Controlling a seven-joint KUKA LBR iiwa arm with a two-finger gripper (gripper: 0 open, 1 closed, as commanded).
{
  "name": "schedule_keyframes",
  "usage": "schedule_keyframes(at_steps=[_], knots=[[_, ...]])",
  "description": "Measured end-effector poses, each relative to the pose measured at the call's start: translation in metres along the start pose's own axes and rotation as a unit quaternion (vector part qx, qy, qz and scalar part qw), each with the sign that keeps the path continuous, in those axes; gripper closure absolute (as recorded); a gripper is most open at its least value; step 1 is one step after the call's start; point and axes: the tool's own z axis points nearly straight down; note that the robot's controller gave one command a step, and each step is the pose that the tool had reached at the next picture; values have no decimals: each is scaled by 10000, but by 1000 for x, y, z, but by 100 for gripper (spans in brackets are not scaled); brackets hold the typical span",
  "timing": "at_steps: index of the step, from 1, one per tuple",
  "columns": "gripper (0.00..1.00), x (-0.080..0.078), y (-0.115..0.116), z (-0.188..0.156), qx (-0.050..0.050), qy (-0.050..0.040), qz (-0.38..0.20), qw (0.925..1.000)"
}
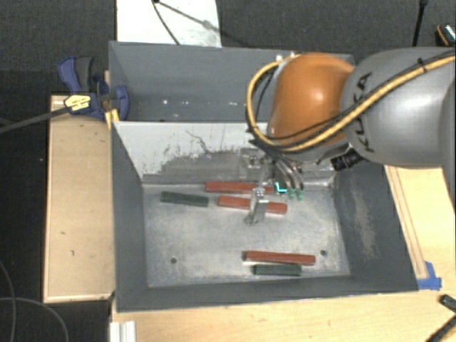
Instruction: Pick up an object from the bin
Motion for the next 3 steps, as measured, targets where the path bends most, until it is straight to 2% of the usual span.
schedule_keyframes(at_steps=[1, 2, 3], knots=[[0, -12, -39, 114, -1, -40, 106, 9999], [0, 2, -8, 81, -11, -51, 663, 9978], [0, -8, -29, 69, -5, -57, 817, 9966]])
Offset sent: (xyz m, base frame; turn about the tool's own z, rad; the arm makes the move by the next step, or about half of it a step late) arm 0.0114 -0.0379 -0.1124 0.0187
